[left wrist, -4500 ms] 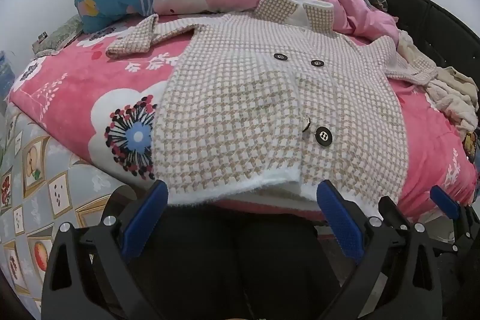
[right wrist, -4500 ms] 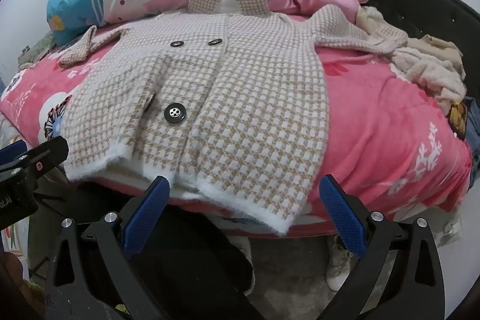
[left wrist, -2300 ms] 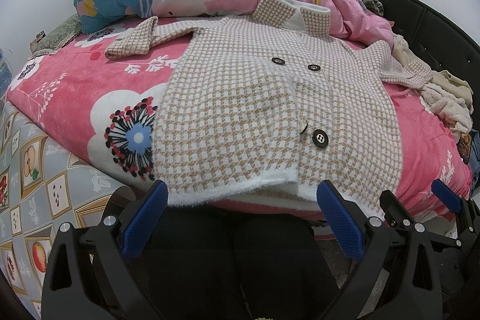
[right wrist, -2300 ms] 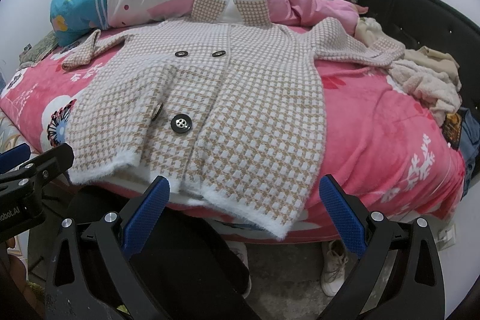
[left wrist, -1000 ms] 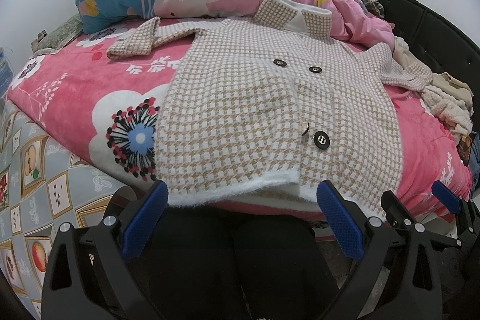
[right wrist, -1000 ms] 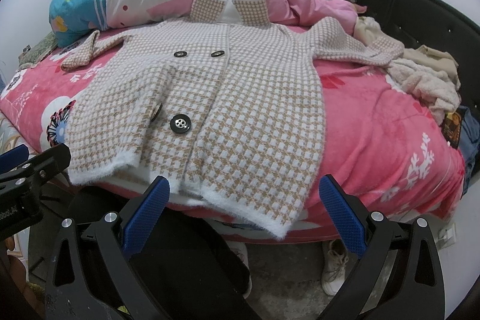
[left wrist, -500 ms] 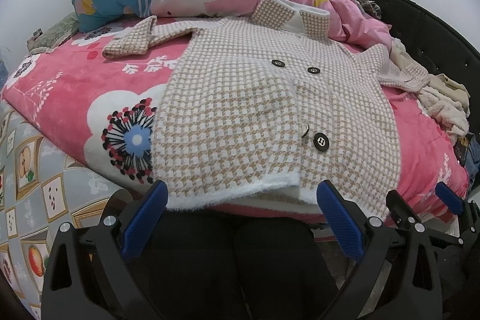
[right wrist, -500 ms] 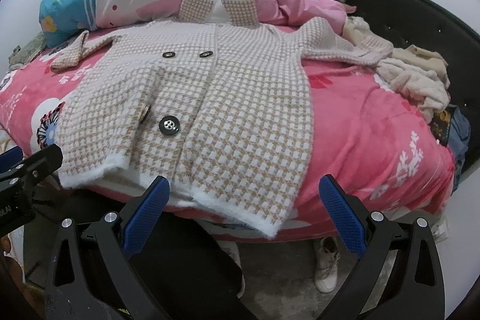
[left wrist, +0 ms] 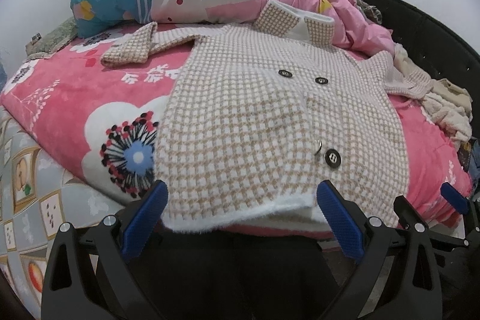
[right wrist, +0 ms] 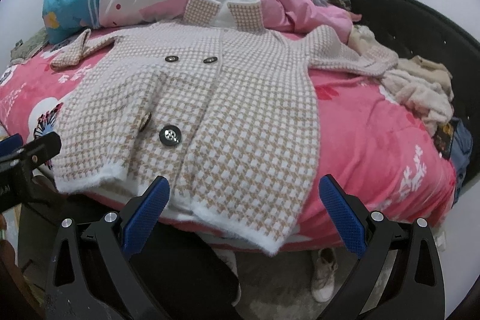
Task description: Fold large clothes
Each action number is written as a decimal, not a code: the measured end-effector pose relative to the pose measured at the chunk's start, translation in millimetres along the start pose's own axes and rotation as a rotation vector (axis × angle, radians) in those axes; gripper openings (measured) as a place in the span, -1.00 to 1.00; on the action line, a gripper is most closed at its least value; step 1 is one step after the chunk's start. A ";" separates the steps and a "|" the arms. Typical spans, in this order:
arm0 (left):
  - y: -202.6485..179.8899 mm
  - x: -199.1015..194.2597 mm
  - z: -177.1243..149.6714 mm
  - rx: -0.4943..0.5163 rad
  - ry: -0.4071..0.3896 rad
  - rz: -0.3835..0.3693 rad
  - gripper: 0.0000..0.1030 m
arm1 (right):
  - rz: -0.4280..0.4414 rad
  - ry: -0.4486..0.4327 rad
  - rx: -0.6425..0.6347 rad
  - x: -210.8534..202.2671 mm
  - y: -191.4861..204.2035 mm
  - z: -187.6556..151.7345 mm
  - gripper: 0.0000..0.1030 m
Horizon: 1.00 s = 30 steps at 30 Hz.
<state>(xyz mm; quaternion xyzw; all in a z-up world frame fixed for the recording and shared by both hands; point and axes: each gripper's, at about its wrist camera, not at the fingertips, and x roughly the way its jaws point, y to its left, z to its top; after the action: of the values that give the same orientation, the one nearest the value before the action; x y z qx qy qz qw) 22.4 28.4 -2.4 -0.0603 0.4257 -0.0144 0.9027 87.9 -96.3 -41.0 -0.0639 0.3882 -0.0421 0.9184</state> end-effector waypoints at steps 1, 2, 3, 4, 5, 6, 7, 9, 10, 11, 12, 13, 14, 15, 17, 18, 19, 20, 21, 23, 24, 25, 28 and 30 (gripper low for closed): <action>2.8 1.2 2.6 -0.006 -0.001 -0.017 0.90 | 0.006 -0.001 -0.001 1.1 0.0 1.7 0.86; 7.7 2.0 6.7 -0.017 -0.008 -0.051 0.90 | 0.021 -0.003 -0.002 3.5 -0.1 4.9 0.86; 11.7 1.7 10.3 -0.023 -0.019 -0.067 0.90 | 0.028 -0.005 -0.006 5.7 0.1 7.9 0.86; 13.6 1.1 13.1 -0.026 -0.029 -0.071 0.90 | 0.030 -0.009 -0.013 7.6 1.0 11.9 0.86; 16.9 0.3 16.9 -0.030 -0.045 -0.074 0.90 | 0.030 -0.017 -0.025 9.8 2.5 16.6 0.86; 21.4 -0.7 21.7 -0.035 -0.069 -0.077 0.90 | 0.032 -0.030 -0.044 11.9 4.9 22.7 0.86; 25.0 -1.3 26.2 -0.039 -0.087 -0.076 0.90 | 0.040 -0.042 -0.061 14.0 7.4 28.9 0.86; 34.4 0.4 37.2 -0.047 -0.103 -0.086 0.90 | 0.063 -0.064 -0.084 18.6 13.2 41.5 0.86; 39.8 2.4 43.4 -0.056 -0.099 -0.102 0.90 | 0.085 -0.077 -0.092 22.7 17.0 50.7 0.86; 45.7 4.8 49.0 -0.070 -0.094 -0.120 0.90 | 0.113 -0.084 -0.097 27.7 20.6 59.5 0.86; 56.5 8.8 58.2 -0.104 -0.090 -0.140 0.90 | 0.144 -0.088 -0.102 34.0 25.4 69.7 0.86; 63.7 11.3 63.9 -0.124 -0.093 -0.155 0.90 | 0.161 -0.092 -0.105 38.7 28.9 76.9 0.86; 69.4 12.8 69.0 -0.141 -0.099 -0.167 0.90 | 0.184 -0.099 -0.110 46.4 34.8 87.8 0.86; 79.8 16.5 78.6 -0.164 -0.107 -0.168 0.90 | 0.206 -0.096 -0.118 55.2 42.0 99.0 0.86; 93.1 23.9 95.3 -0.180 -0.118 -0.135 0.90 | 0.260 -0.079 -0.131 70.5 52.6 113.5 0.86; 101.9 30.9 108.3 -0.181 -0.128 -0.101 0.90 | 0.292 -0.061 -0.139 83.3 61.6 124.3 0.86; 107.2 36.6 117.3 -0.178 -0.135 -0.076 0.90 | 0.311 -0.043 -0.147 93.7 68.6 131.3 0.86; 115.2 50.4 135.2 -0.160 -0.136 -0.036 0.90 | 0.329 -0.029 -0.158 102.9 76.0 137.9 0.86; 119.7 60.8 145.8 -0.152 -0.129 -0.013 0.90 | 0.339 -0.018 -0.167 110.9 81.6 142.0 0.86; 133.2 91.4 171.2 -0.149 -0.103 0.050 0.90 | 0.347 0.018 -0.193 133.4 97.4 150.4 0.86; 141.3 112.4 185.9 -0.144 -0.084 0.095 0.90 | 0.349 0.037 -0.204 143.7 103.7 153.0 0.86; 148.3 130.0 197.1 -0.135 -0.062 0.132 0.90 | 0.349 0.066 -0.217 157.0 111.4 155.6 0.86; 169.4 189.0 225.6 -0.104 0.012 0.270 0.90 | 0.362 0.144 -0.229 187.9 126.4 157.0 0.86; 181.9 212.1 238.5 -0.112 0.049 0.293 0.86 | 0.370 0.183 -0.236 201.7 132.5 156.0 0.86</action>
<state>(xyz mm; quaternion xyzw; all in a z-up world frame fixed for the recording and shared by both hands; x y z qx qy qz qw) 336.6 215.6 -36.8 -0.0477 0.4519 0.1398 0.8798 343.9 22.2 -96.0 -0.0943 0.4771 0.1671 0.8576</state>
